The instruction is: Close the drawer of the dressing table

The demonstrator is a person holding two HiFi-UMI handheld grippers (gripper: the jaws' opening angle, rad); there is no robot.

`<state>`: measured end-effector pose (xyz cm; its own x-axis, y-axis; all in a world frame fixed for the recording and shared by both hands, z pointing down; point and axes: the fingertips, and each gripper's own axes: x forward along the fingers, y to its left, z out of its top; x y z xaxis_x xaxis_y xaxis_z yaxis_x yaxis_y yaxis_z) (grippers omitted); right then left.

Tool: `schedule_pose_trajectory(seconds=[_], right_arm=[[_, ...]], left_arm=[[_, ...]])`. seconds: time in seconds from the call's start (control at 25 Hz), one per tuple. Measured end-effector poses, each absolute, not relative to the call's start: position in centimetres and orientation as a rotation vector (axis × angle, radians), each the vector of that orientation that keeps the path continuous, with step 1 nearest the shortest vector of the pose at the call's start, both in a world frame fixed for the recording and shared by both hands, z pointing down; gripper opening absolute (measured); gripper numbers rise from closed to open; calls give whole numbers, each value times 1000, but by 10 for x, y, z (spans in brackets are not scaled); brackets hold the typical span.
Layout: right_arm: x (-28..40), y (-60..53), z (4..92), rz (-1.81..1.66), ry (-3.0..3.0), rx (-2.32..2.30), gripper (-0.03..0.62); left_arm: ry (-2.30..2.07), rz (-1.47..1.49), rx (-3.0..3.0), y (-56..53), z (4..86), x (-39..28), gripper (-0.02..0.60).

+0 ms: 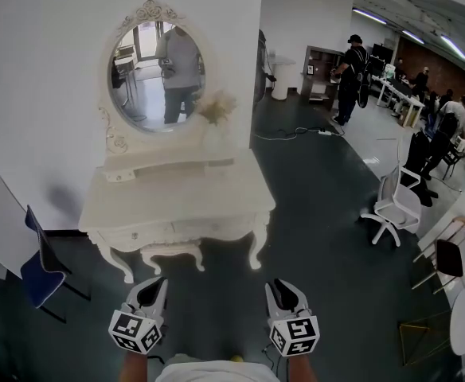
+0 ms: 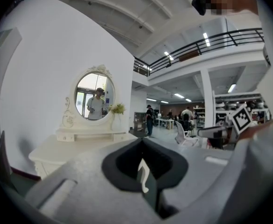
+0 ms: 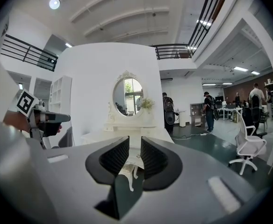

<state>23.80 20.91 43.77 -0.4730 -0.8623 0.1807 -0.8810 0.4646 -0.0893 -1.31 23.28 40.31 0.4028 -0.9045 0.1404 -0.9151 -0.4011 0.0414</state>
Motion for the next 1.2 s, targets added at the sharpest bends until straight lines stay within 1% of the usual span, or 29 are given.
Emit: schedule_pose_trajectory(seconds=[0.24,0.4,0.8,1.2], right_arm=[[260,191,450,306,-2606,1516,69],[257,175,452,335,-2635,1473,69],[229,123,462,342,-2621,1449,67],[182,37,463,356,-2554,1509,68]], left_arm=[[-1647,172,2523,226,415,17,0],[-1663,168,2508,214,414,17,0],[-1665,134,2471,159,427,-17,0],[-1607,89,2461,63,432,-70,0]])
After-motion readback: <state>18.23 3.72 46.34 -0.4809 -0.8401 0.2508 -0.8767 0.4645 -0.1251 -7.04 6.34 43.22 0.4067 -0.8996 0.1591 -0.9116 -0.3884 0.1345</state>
